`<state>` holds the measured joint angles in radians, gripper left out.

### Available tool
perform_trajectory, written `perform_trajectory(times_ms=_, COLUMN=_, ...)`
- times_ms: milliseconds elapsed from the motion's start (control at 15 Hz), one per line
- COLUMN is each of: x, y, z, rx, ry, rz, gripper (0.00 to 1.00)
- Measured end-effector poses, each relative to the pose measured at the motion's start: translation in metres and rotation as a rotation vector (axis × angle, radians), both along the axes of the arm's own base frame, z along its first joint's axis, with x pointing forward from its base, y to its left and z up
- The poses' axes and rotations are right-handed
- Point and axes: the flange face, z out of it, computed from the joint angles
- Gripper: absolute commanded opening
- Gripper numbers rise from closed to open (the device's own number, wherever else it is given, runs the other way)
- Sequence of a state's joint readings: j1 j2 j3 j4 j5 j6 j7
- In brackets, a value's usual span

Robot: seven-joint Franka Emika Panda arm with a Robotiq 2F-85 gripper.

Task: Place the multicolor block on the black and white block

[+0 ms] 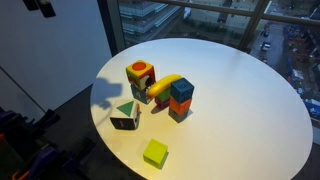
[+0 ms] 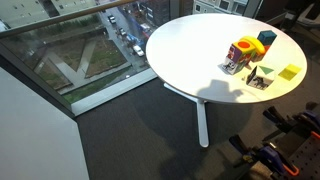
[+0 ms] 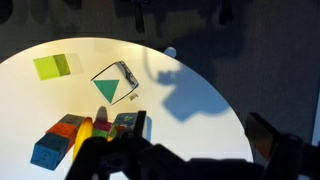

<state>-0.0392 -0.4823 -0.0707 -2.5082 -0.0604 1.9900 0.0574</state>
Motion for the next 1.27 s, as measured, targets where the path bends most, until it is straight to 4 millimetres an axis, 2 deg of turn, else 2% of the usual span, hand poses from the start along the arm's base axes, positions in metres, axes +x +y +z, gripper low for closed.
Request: perform_trajectory(times_ms=1267, x=-0.0033, y=0.0001, z=-0.0022, rx=0.002, ry=0.028, rz=-0.001, gripper=1.0)
